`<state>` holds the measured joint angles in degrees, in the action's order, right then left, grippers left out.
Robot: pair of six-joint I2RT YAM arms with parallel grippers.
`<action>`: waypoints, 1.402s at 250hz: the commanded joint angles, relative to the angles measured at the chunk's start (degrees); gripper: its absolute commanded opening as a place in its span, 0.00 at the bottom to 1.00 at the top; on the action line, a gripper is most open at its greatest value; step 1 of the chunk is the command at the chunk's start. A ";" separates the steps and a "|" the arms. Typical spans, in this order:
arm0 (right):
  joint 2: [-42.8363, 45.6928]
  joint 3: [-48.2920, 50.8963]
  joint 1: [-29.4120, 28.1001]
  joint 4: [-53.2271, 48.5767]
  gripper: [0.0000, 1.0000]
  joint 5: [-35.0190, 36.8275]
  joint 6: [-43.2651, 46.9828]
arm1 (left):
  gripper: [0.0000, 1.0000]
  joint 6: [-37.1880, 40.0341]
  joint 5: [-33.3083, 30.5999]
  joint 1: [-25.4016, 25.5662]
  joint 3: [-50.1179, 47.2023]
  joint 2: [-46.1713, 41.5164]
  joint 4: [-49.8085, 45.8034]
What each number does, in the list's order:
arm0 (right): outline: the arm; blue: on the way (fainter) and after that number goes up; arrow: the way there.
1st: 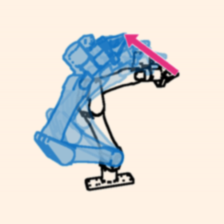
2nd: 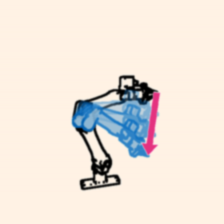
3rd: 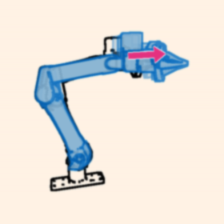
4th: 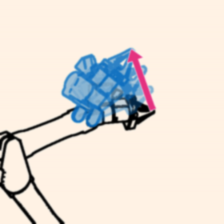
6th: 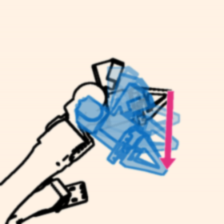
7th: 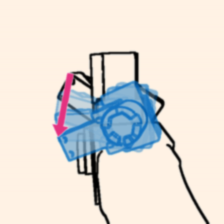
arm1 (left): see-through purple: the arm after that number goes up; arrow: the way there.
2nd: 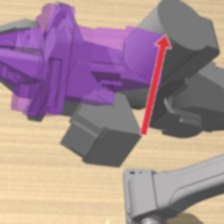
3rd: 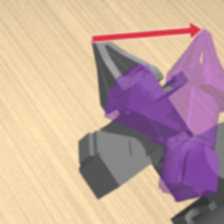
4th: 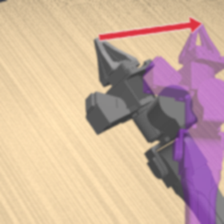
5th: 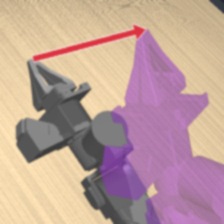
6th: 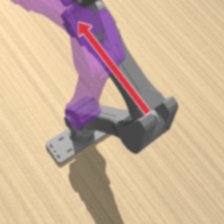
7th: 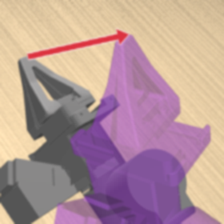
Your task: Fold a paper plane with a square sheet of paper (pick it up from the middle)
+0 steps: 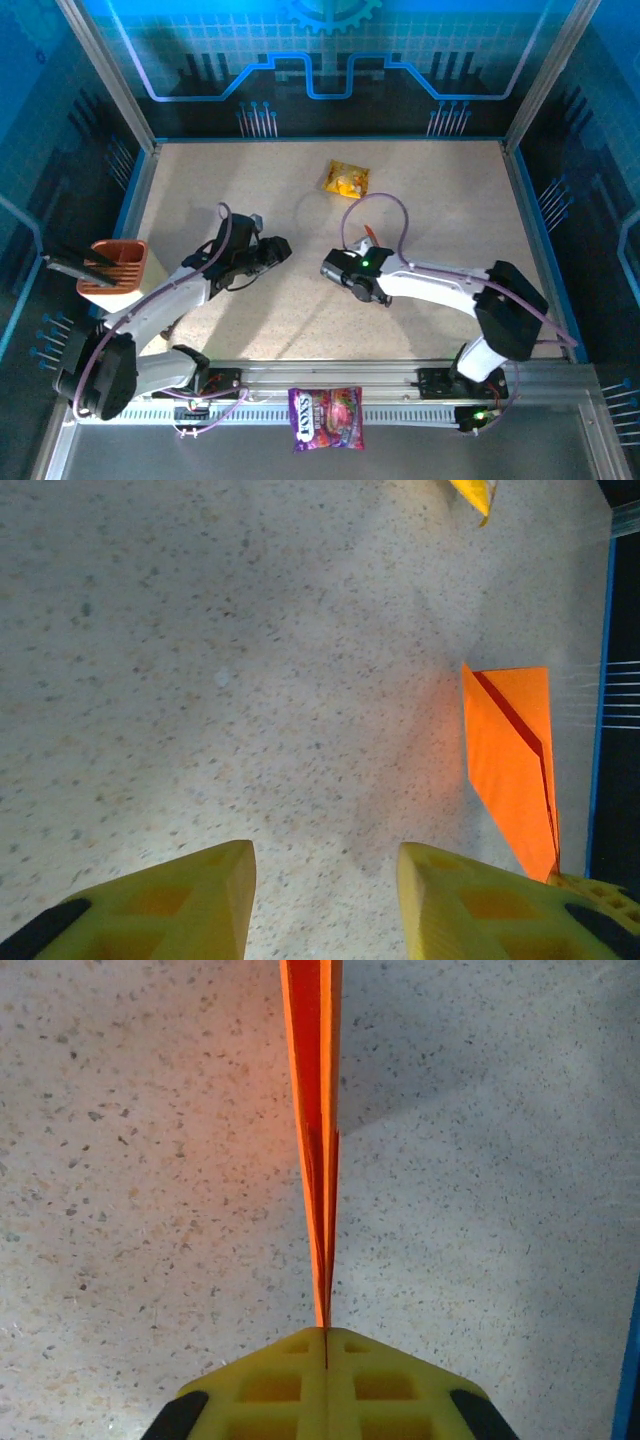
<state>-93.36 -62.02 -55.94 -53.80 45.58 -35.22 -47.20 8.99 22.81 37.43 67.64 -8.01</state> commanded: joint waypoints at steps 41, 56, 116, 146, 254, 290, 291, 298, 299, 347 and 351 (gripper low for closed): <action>-12.74 -8.75 -6.73 -4.59 0.07 -9.73 -6.14 | 0.43 1.44 -1.16 -1.18 -2.07 -4.75 -3.94; -14.71 -9.82 -7.62 -4.31 0.10 -13.54 -8.11 | 0.43 1.39 0.17 -1.18 -2.06 -5.33 -4.21; -17.64 -10.22 -8.51 -1.63 0.16 -20.95 -12.67 | 0.43 3.50 1.22 -1.27 0.02 -6.44 -10.80; -16.67 -10.58 -8.65 1.38 0.31 -23.52 -11.45 | 0.43 3.48 1.24 -1.27 0.92 -6.75 -12.79; -10.28 -11.08 -7.07 5.26 0.56 -25.36 -9.45 | 0.47 2.62 1.38 -1.27 0.48 -8.78 -13.94; -6.72 -9.39 -6.66 8.29 0.64 -24.39 -9.25 | 0.50 2.80 0.51 -1.28 -0.52 -9.99 -13.72; -6.60 -9.28 -6.65 8.50 0.64 -24.35 -9.21 | 0.50 2.85 0.46 -1.23 -0.56 -9.99 -13.71; -5.49 -8.59 -6.12 9.73 0.64 -24.68 -8.79 | 0.50 2.77 0.57 -1.24 -0.62 -9.98 -13.43; -5.37 -8.49 -6.07 9.88 0.64 -24.67 -8.71 | 0.50 2.79 0.54 -1.26 -0.70 -9.98 -13.39; 3.52 0.42 -0.39 21.37 0.65 -27.19 -6.14 | 0.48 0.95 2.06 -1.27 -1.14 -8.52 -10.08; 4.44 1.69 0.46 23.33 0.64 -28.45 -5.64 | 0.48 0.67 2.19 -1.27 -1.20 -8.35 -9.79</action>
<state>-94.56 -66.30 -59.90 -40.23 20.23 -43.31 -45.10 9.89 21.91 36.25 58.46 -20.08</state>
